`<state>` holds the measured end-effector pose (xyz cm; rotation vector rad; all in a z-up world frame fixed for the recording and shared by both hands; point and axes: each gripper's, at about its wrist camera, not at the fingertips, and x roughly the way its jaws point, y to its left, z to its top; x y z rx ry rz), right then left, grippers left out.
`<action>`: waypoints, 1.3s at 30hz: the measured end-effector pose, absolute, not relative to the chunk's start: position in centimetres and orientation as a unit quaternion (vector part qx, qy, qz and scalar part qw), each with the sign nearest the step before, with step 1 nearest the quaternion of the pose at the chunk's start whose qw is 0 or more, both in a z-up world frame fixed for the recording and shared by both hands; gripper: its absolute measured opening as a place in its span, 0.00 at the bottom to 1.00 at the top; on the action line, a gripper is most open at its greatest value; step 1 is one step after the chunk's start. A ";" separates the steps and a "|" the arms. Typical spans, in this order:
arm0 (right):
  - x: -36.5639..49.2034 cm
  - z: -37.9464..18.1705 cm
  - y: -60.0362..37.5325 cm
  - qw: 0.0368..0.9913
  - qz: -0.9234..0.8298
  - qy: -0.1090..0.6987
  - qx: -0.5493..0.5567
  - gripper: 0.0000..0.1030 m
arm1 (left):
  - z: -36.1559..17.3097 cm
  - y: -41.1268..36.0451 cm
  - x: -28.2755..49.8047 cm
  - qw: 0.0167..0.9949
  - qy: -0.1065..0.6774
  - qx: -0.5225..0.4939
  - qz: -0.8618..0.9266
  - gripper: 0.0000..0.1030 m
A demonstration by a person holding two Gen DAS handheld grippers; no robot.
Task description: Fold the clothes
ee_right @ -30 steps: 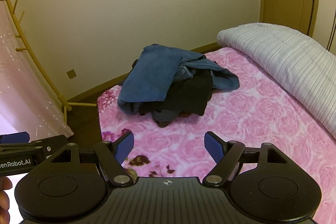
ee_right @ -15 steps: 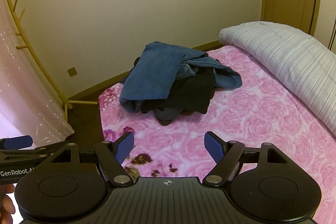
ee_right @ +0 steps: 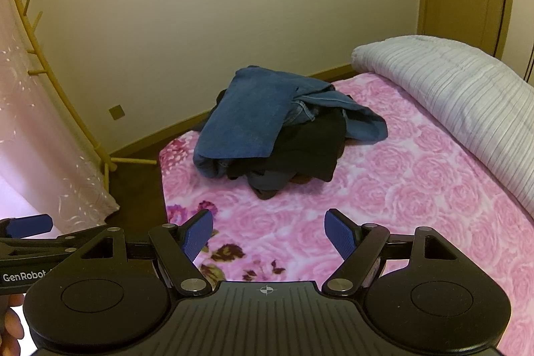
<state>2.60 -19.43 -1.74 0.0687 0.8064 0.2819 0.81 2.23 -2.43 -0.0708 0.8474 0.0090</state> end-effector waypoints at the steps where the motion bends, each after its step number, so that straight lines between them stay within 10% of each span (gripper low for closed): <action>1: 2.6 -1.7 -19.4 0.910 0.136 0.391 0.033 0.75 | -2.5 2.2 0.8 0.911 0.411 -0.034 0.004 0.96; 28: 2.8 -1.3 -22.1 0.914 0.139 0.380 0.036 0.75 | -2.9 1.0 1.0 0.912 0.410 -0.004 0.007 0.96; 39: 9.8 -3.7 -23.6 0.910 0.117 0.397 0.035 0.75 | -8.3 4.7 12.2 0.906 0.417 0.035 -0.055 0.96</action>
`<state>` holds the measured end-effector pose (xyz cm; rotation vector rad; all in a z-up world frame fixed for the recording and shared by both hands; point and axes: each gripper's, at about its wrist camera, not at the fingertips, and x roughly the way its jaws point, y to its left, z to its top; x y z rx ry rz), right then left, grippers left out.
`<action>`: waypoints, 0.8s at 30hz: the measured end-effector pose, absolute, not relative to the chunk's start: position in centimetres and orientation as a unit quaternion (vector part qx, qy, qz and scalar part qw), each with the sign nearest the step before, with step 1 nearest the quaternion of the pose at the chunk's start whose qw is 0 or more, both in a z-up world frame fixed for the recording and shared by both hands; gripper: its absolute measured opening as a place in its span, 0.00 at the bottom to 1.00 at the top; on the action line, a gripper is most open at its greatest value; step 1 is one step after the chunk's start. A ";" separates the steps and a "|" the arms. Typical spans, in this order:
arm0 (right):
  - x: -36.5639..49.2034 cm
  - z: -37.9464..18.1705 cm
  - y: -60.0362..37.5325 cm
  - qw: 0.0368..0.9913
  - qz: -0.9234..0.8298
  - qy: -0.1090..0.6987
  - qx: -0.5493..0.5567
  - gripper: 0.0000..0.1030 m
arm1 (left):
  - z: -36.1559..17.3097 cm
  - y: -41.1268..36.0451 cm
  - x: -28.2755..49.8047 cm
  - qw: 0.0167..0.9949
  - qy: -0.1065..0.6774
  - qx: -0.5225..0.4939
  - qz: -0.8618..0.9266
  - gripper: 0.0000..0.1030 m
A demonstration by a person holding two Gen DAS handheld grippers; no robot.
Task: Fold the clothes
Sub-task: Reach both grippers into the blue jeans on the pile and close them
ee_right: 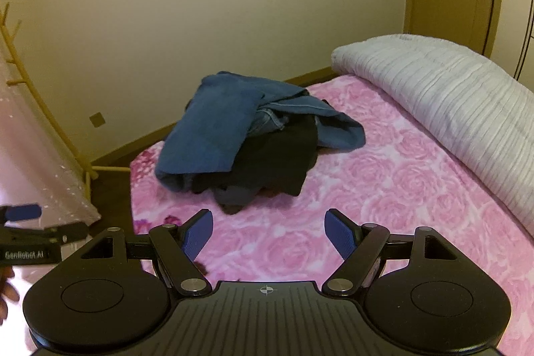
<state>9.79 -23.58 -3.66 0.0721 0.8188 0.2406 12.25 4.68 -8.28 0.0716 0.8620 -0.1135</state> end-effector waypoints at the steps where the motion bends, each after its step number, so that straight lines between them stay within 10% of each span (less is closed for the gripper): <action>1: 11.2 -4.1 -23.2 0.907 0.120 0.401 0.034 0.75 | -9.1 5.3 14.2 0.904 0.421 0.038 -0.067 0.96; 24: 44.1 -19.1 -12.8 0.869 0.192 0.453 0.053 0.75 | -25.8 10.0 41.0 0.810 0.518 -0.011 -0.274 0.96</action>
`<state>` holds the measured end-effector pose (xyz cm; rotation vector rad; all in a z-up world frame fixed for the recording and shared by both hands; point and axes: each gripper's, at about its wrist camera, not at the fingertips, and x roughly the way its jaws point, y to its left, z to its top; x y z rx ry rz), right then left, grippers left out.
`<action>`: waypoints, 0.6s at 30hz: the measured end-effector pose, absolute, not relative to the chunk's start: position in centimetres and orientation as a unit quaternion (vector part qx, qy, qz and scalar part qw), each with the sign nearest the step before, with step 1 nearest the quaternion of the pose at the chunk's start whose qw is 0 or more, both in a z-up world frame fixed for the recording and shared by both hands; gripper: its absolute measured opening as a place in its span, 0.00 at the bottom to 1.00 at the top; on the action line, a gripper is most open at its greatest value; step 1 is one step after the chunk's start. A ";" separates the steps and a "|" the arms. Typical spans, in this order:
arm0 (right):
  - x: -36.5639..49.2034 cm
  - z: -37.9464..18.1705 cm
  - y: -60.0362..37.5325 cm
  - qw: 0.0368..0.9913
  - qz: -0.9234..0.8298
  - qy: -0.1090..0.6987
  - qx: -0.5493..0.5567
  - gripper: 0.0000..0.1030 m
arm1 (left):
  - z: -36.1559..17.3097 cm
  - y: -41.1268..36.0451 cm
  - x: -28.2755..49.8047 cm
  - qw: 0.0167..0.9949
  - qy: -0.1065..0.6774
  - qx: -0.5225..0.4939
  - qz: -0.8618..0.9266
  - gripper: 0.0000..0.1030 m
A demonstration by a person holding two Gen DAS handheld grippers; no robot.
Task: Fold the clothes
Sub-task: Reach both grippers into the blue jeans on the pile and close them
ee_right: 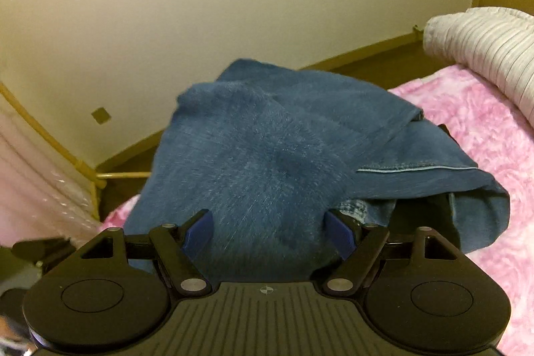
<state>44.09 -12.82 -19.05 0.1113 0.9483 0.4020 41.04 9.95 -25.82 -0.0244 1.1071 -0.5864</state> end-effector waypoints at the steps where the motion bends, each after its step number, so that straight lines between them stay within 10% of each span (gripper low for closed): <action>1: 44.2 -19.2 -12.6 0.870 0.189 0.453 0.051 0.75 | -25.8 9.8 41.0 0.812 0.519 -0.013 -0.268 0.97; 7: 44.8 -19.6 -11.6 0.875 0.174 0.450 0.024 0.75 | -26.1 8.0 40.8 0.812 0.497 0.037 -0.304 0.96; 10: 45.4 -19.6 -11.2 0.876 0.161 0.453 0.032 0.74 | -26.4 7.9 41.0 0.813 0.496 0.045 -0.303 0.72; 12: 45.4 -19.5 -11.1 0.872 0.169 0.456 0.044 0.56 | -26.0 7.8 40.9 0.813 0.495 0.044 -0.303 0.48; 14: 45.2 -19.0 -11.2 0.871 0.169 0.458 0.053 0.16 | -24.7 7.3 40.0 0.816 0.481 0.062 -0.314 0.34; 18: 43.6 -15.8 -12.6 0.879 0.172 0.438 0.081 0.06 | -21.0 6.3 37.3 0.829 0.436 0.098 -0.336 0.24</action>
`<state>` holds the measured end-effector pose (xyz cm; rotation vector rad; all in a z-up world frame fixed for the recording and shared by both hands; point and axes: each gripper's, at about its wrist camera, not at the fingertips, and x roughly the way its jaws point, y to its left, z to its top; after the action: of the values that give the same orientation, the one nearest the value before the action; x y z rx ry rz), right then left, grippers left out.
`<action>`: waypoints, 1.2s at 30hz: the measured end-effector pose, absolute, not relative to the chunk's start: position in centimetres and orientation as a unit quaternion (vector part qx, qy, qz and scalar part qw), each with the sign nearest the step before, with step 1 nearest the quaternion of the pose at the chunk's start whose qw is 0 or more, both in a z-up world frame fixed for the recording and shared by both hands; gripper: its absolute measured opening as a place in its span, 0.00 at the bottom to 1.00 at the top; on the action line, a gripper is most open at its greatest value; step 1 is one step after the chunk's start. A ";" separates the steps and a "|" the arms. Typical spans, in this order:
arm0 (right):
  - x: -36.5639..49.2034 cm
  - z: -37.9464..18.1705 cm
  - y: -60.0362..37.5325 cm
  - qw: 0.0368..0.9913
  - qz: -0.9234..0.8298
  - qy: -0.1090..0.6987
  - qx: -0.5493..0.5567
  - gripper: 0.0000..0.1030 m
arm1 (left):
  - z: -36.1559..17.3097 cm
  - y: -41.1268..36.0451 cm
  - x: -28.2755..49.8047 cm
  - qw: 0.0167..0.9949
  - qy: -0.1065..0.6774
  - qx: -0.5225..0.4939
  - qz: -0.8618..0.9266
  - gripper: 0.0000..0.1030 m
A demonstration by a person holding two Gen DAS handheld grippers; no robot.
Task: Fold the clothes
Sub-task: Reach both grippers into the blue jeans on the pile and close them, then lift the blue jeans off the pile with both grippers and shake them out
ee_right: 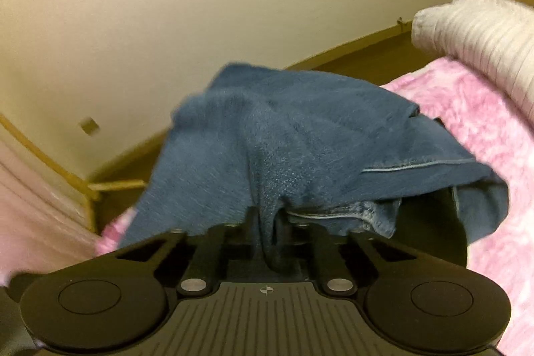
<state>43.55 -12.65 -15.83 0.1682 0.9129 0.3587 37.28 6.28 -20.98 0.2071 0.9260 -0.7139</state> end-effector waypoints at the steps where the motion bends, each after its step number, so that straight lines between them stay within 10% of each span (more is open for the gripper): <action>1: 42.9 -14.7 -13.1 0.882 0.177 0.428 0.084 0.06 | -19.7 6.0 36.4 0.834 0.419 0.105 -0.344 0.24; 13: 17.8 -3.4 -29.6 0.937 0.053 0.319 0.131 0.05 | -8.3 -4.2 19.2 0.800 0.285 0.167 -0.501 0.09; 29: -21.9 -16.1 -51.3 0.889 -0.178 0.371 0.202 0.06 | -19.5 -24.4 -18.0 0.582 0.380 0.200 -0.691 0.09; 33: -27.2 -20.7 -53.3 0.885 -0.206 0.367 0.199 0.07 | -21.1 -23.5 -21.0 0.562 0.362 0.203 -0.716 0.43; 36: -29.3 -23.8 -53.1 0.877 -0.252 0.360 0.194 0.24 | -24.0 -21.5 -21.7 0.572 0.314 0.246 -0.717 0.45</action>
<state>-29.29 -53.05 -23.81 0.4038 0.7515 -0.5251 -21.71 -21.52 -23.99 0.5759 0.7362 -1.6807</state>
